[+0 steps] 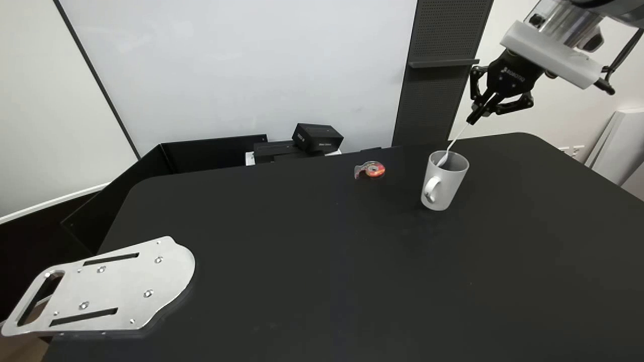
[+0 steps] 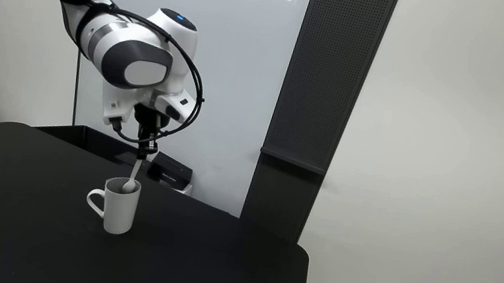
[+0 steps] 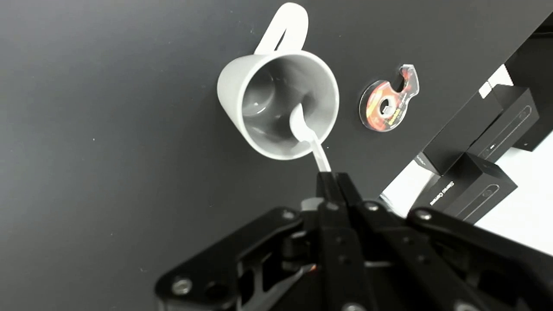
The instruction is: Remove the spoon from the mug and put it on the table
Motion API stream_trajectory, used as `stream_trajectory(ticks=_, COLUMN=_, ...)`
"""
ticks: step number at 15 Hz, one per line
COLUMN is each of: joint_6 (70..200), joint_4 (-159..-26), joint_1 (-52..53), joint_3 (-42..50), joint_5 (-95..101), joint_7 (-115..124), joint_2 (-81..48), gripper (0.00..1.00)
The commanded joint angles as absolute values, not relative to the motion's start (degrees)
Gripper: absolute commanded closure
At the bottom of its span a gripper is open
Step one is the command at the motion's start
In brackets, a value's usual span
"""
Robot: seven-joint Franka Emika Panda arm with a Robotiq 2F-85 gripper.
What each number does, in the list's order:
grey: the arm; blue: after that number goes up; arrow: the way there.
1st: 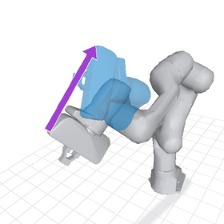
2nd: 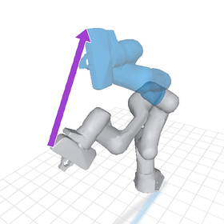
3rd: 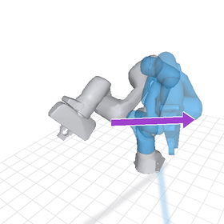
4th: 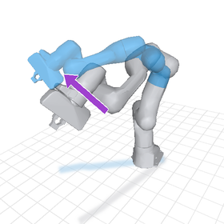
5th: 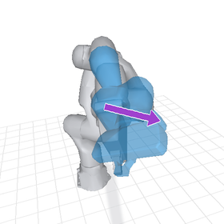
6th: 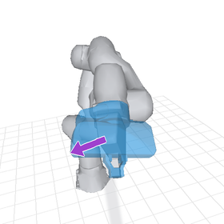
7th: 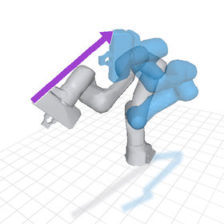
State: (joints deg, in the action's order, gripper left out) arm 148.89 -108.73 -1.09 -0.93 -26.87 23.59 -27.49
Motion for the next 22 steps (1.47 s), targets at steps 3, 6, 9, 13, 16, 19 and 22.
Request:
stream_trajectory(ticks=3, joint_6=145.41, joint_4=-108.69, joint_1=2.14, joint_3=1.84, joint_5=-22.03, joint_7=30.85, joint_2=-22.14, gripper=0.99)
stream_trajectory(ticks=6, joint_6=144.65, joint_4=-109.31, joint_1=2.88, joint_3=2.21, joint_5=-20.36, joint_7=32.88, joint_2=-19.39, gripper=0.99)
stream_trajectory(ticks=9, joint_6=141.55, joint_4=-111.00, joint_1=2.30, joint_3=1.32, joint_5=-21.37, joint_7=31.91, joint_2=-16.33, gripper=0.99)
stream_trajectory(ticks=13, joint_6=136.69, joint_4=-115.11, joint_1=1.30, joint_3=0.21, joint_5=-23.98, joint_7=28.73, joint_2=-12.80, gripper=0.99)
stream_trajectory(ticks=16, joint_6=134.00, joint_4=-119.53, joint_1=-0.02, joint_3=-0.27, joint_5=-28.47, joint_7=24.21, joint_2=-11.17, gripper=0.99)
stream_trajectory(ticks=19, joint_6=134.12, joint_4=-123.12, joint_1=-2.21, joint_3=-0.19, joint_5=-34.84, joint_7=15.94, joint_2=-11.38, gripper=0.99)
stream_trajectory(ticks=22, joint_6=135.23, joint_4=-124.64, joint_1=-5.51, joint_3=0.07, joint_5=-41.92, joint_7=2.57, joint_2=-13.85, gripper=0.99)
